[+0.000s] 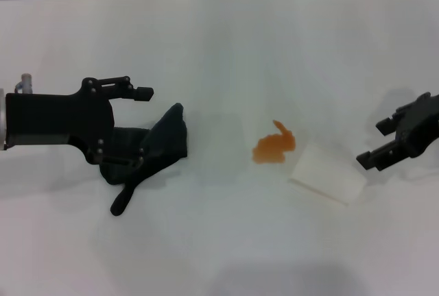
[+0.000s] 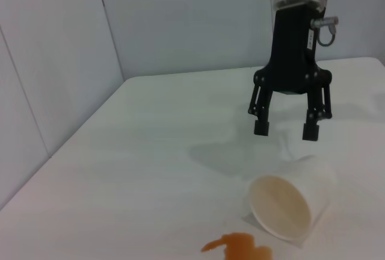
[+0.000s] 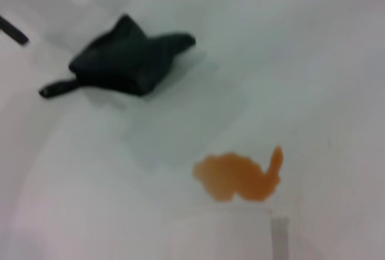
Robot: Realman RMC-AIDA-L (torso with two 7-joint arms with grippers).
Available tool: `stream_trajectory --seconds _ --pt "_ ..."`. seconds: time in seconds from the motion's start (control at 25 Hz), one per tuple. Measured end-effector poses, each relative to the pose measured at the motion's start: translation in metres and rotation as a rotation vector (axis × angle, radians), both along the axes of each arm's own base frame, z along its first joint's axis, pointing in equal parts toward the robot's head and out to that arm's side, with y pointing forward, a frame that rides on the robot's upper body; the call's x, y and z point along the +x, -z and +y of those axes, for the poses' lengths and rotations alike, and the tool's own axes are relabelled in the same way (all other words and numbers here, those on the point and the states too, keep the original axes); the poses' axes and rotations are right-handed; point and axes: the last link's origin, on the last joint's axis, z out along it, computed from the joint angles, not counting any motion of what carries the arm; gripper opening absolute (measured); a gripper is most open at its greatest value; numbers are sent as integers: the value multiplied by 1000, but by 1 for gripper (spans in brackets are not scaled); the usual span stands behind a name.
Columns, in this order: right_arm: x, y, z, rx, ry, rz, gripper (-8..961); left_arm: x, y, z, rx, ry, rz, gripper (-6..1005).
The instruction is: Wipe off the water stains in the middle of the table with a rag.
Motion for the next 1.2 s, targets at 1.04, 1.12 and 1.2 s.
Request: stream_trajectory --seconds 1.04,1.12,1.2 --pt "-23 37 -2 -40 -16 -81 804 -2 0 1 12 -2 8 870" --pt "-25 40 -3 -45 -17 -80 804 -3 -1 0 13 -2 9 870" --pt "-26 43 -4 -50 -18 -83 803 -3 -1 1 13 -2 9 870"
